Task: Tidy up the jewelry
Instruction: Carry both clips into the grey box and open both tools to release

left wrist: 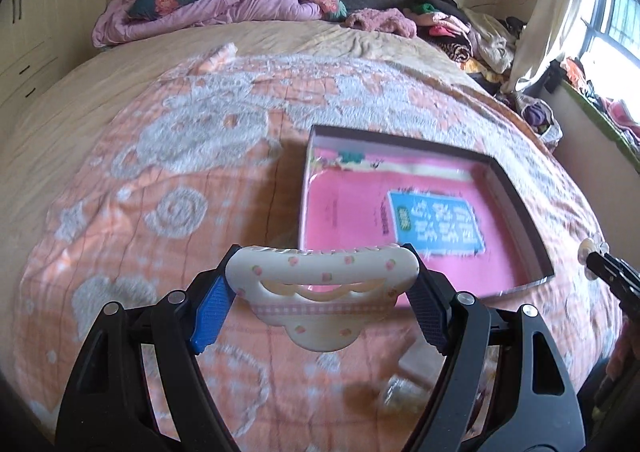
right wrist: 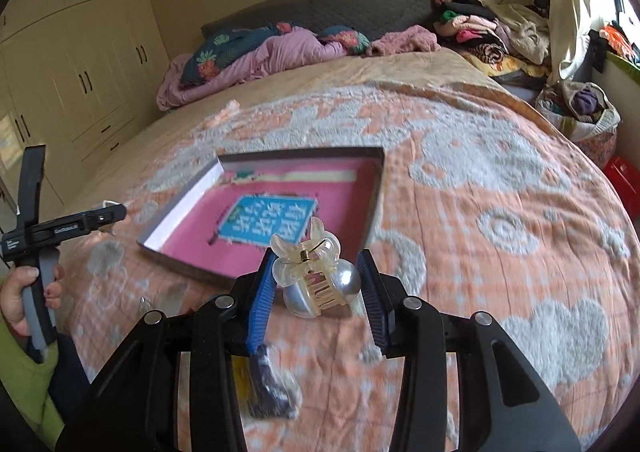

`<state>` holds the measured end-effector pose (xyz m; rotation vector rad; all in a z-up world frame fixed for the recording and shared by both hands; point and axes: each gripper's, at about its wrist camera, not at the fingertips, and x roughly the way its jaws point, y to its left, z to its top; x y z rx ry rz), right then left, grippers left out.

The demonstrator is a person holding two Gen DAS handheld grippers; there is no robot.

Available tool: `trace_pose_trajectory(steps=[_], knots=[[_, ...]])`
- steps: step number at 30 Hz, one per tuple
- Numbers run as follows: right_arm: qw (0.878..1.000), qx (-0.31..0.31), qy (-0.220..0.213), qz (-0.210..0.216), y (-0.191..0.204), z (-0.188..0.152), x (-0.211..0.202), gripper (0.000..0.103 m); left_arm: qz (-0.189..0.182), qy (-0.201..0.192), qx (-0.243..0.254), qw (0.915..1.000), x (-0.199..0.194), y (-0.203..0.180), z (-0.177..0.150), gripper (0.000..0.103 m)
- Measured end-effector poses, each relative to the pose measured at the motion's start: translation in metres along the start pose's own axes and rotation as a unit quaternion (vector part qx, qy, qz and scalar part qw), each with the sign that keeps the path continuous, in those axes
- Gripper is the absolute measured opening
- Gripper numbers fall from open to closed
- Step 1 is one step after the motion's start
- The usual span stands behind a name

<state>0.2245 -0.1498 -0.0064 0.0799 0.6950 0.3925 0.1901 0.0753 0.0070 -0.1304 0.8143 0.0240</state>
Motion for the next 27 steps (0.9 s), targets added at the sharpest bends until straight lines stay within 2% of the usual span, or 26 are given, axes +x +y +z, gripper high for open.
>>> trace_pose_trajectory(steps=[7, 14, 27], knots=[[1.000, -0.009, 0.001, -0.001, 0.008, 0.020, 0.024, 0.039, -0.007, 0.001, 0.003, 1.0000, 0.028, -0.019, 0.014, 0.070], [1.000, -0.007, 0.013, -0.002, 0.012, 0.031, 0.052, 0.039, -0.013, 0.015, -0.007, 0.9998, 0.058, -0.022, 0.012, 0.070], [0.998, 0.006, 0.054, -0.031, 0.004, 0.015, 0.095, 0.039, -0.018, 0.041, 0.019, 0.9988, 0.085, -0.028, 0.004, 0.070]])
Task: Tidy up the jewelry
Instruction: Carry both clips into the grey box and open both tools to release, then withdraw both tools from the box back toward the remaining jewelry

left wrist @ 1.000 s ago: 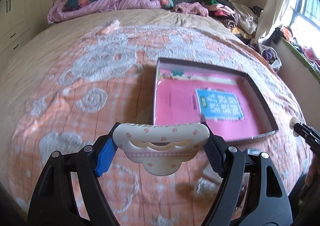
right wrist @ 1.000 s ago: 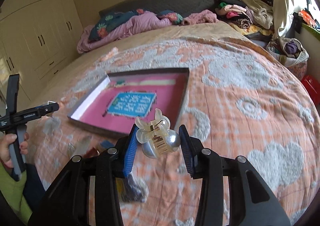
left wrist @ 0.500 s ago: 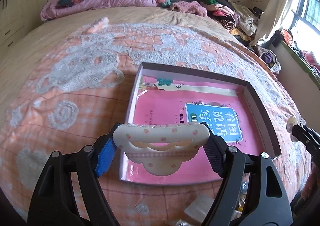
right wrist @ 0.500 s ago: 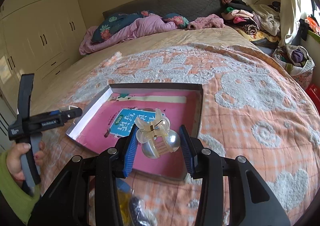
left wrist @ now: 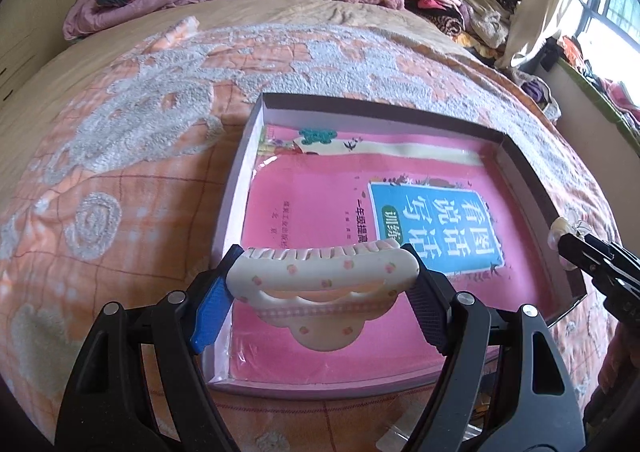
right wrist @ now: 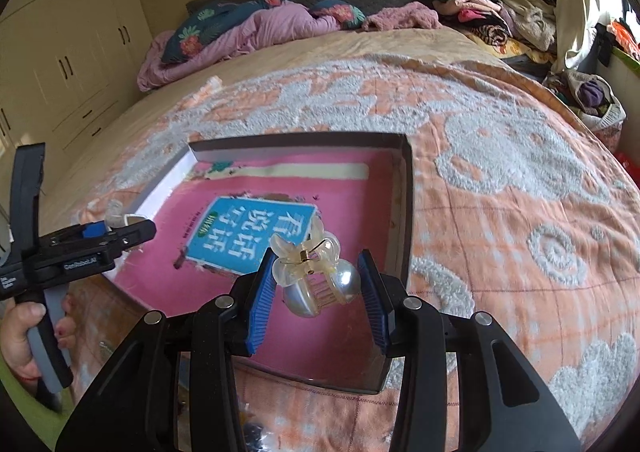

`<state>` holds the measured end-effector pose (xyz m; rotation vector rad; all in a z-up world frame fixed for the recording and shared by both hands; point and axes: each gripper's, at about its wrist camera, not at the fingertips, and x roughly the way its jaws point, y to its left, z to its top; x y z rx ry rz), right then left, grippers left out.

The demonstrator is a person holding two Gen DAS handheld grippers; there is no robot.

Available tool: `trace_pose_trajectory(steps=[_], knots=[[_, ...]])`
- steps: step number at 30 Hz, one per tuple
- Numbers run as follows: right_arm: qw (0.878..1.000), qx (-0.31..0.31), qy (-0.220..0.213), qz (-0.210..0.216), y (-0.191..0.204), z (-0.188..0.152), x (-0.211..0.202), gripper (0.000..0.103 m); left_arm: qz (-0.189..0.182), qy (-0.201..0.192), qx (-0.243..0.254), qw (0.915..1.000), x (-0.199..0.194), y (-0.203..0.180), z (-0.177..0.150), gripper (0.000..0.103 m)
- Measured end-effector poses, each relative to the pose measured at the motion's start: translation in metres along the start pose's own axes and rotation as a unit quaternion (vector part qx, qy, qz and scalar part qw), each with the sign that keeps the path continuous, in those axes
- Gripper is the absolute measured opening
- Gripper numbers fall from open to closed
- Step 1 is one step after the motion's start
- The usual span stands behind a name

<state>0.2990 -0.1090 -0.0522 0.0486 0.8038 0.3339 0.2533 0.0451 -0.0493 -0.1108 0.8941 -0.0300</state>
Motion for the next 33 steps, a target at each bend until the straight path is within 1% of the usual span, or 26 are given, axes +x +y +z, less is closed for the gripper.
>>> trace_pose_trajectory(steps=[5, 8, 15, 17, 19, 21, 24, 26, 28, 29, 33], knots=[[1.000, 0.006, 0.008, -0.005, -0.003, -0.007, 0.006, 0.039, 0.007, 0.003, 0.012, 0.9999, 0.003, -0.004, -0.002, 0.070], [1.000, 0.012, 0.009, -0.001, -0.004, -0.010, 0.007, 0.039, 0.009, 0.005, 0.015, 0.9998, 0.004, -0.004, -0.004, 0.070], [1.000, 0.017, 0.003, 0.009, -0.004, -0.015, 0.000, 0.042, 0.008, -0.007, 0.012, 0.9999, -0.006, -0.002, -0.001, 0.070], [1.000, 0.022, -0.009, 0.005, -0.006, -0.016, -0.007, 0.053, 0.007, -0.015, 0.010, 0.9998, -0.012, -0.001, 0.000, 0.072], [0.999, 0.027, -0.019, 0.007, -0.008, -0.016, -0.015, 0.056, 0.004, -0.024, 0.007, 0.9997, -0.020, 0.001, 0.002, 0.075], [0.999, 0.031, -0.026, 0.005, -0.010, -0.016, -0.021, 0.057, 0.004, -0.034, 0.006, 0.9994, -0.027, 0.003, 0.004, 0.076], [0.998, 0.038, -0.041, 0.005, -0.014, -0.015, -0.033, 0.062, 0.003, -0.046, 0.001, 0.9989, -0.037, 0.005, 0.005, 0.079], [0.998, 0.042, -0.051, 0.008, -0.016, -0.014, -0.042, 0.069, 0.001, -0.054, 0.001, 0.9985, -0.044, 0.005, 0.004, 0.083], [0.997, 0.042, -0.059, 0.010, -0.015, -0.013, -0.050, 0.073, 0.000, -0.062, 0.002, 0.9981, -0.052, 0.006, 0.003, 0.084], [0.997, 0.042, -0.064, 0.013, -0.015, -0.013, -0.055, 0.076, -0.002, -0.064, 0.002, 0.9979, -0.056, 0.006, 0.003, 0.088], [0.996, 0.037, -0.074, 0.019, -0.009, -0.013, -0.068, 0.080, -0.007, -0.072, 0.002, 0.9974, -0.068, 0.006, 0.000, 0.091]])
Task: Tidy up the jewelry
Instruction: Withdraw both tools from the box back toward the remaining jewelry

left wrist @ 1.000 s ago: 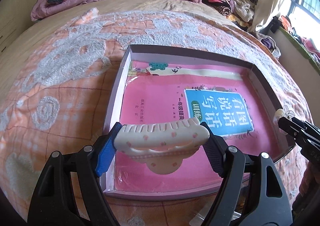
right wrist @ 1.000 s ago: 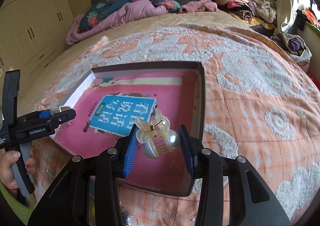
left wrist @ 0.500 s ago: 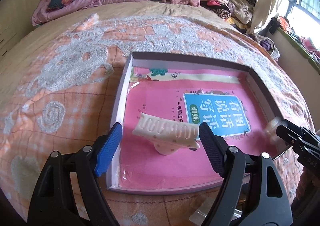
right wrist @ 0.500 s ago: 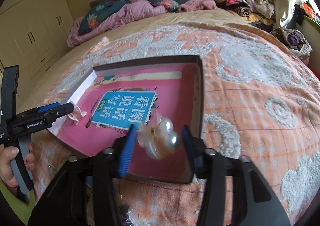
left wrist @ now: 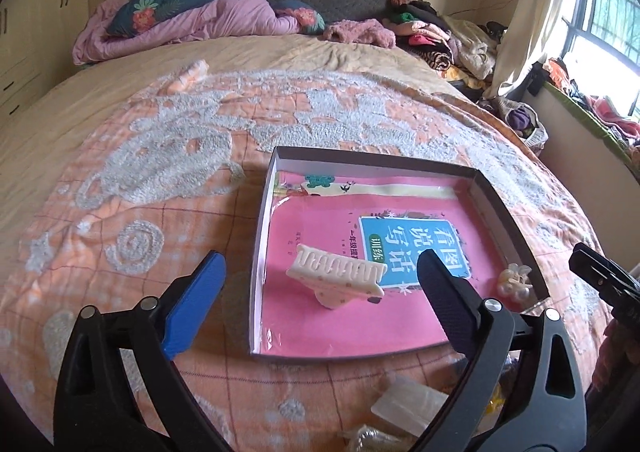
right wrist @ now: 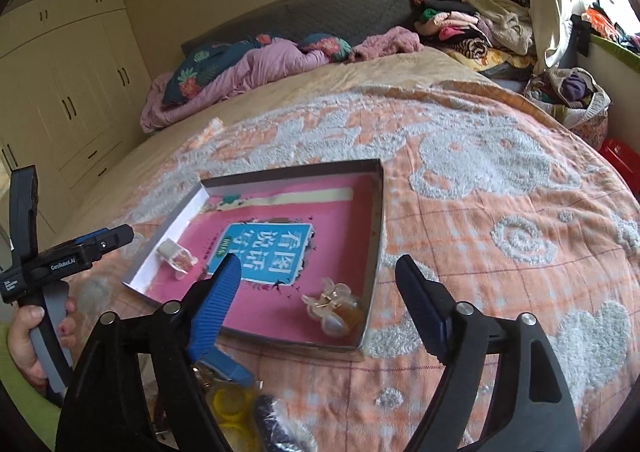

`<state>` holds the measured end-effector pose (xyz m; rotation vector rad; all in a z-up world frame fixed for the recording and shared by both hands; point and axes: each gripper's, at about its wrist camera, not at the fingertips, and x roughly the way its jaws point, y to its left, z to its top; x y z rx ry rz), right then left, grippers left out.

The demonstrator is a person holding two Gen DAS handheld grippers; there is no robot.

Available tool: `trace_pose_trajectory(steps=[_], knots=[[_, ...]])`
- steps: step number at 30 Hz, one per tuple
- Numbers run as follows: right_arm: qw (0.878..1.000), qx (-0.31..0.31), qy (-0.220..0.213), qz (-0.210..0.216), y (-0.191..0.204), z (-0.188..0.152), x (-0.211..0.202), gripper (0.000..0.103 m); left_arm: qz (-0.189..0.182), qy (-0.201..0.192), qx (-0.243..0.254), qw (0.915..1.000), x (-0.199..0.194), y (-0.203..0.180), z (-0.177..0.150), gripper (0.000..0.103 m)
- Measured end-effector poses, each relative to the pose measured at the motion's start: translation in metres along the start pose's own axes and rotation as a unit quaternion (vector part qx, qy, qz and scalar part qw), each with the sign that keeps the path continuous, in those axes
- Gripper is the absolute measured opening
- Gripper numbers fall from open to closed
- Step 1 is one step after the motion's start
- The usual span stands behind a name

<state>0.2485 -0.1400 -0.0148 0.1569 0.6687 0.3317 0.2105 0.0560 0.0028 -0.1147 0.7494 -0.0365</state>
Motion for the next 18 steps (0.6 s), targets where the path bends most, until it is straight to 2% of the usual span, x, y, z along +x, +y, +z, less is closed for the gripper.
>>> trace_pose_trajectory(steps=[2, 18], knots=[[1.000, -0.002, -0.004, 0.004, 0.004, -0.001, -0.007, 0.082, -0.004, -0.003, -0.002, 1.0000, -0.006, 0.000, -0.001, 0.093], [0.999, -0.021, -0.009, 0.025, 0.023, -0.014, -0.046, 0.083, -0.012, -0.020, 0.001, 0.9997, -0.053, -0.011, -0.020, 0.093]])
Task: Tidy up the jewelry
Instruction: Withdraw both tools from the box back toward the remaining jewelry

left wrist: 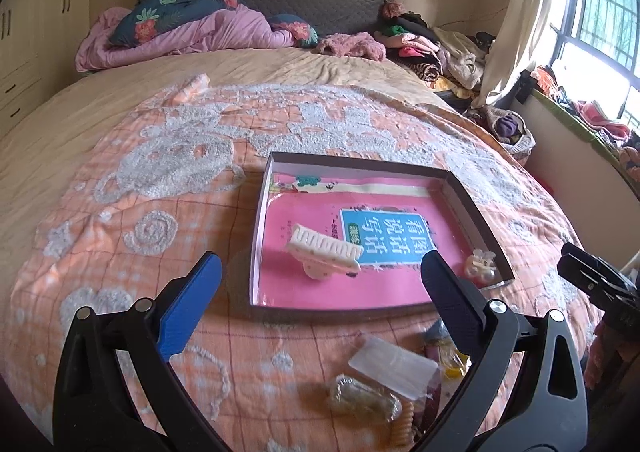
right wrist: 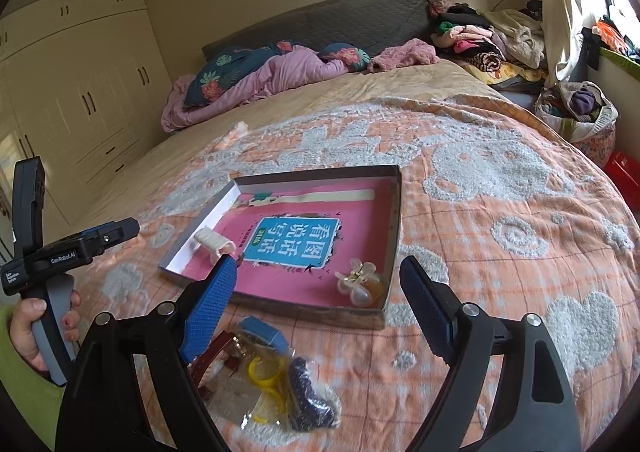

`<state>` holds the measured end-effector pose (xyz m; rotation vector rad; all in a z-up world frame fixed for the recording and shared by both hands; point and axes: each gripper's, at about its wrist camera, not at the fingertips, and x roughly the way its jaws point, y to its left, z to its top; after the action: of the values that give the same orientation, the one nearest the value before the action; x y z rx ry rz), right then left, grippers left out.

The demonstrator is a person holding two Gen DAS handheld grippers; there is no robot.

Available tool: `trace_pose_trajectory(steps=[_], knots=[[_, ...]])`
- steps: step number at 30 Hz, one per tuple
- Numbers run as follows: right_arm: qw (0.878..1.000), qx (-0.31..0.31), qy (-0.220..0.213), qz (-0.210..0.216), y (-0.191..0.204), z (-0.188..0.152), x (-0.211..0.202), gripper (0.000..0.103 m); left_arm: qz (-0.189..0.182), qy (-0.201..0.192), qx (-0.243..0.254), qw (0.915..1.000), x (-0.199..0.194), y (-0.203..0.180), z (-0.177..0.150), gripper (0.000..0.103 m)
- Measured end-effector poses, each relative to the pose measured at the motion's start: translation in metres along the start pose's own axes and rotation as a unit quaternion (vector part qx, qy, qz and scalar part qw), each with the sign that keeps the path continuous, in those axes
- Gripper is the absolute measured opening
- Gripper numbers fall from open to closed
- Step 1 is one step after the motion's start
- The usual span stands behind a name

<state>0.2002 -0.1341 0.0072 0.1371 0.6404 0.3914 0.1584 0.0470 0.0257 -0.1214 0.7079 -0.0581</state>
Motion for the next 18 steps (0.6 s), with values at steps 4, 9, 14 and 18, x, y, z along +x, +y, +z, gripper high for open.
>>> trace_pose_trajectory(steps=[4, 9, 14, 18], knots=[[1.000, -0.003, 0.003, 0.010, 0.006, -0.005, -0.007, 0.083, -0.003, 0.008, 0.002, 1.0000, -0.006, -0.003, -0.011, 0.093], [1.000, -0.010, 0.012, 0.021, 0.014, -0.012, -0.012, 0.083, -0.003, 0.020, 0.014, 0.9997, -0.011, -0.012, -0.027, 0.093], [0.999, -0.014, 0.021, 0.027, 0.018, -0.020, -0.017, 0.083, -0.001, 0.032, 0.032, 0.9990, -0.014, -0.020, -0.042, 0.093], [0.999, -0.016, 0.027, 0.027, 0.019, -0.026, -0.020, 0.083, -0.002, 0.039, 0.047, 0.9981, -0.017, -0.026, -0.051, 0.093]])
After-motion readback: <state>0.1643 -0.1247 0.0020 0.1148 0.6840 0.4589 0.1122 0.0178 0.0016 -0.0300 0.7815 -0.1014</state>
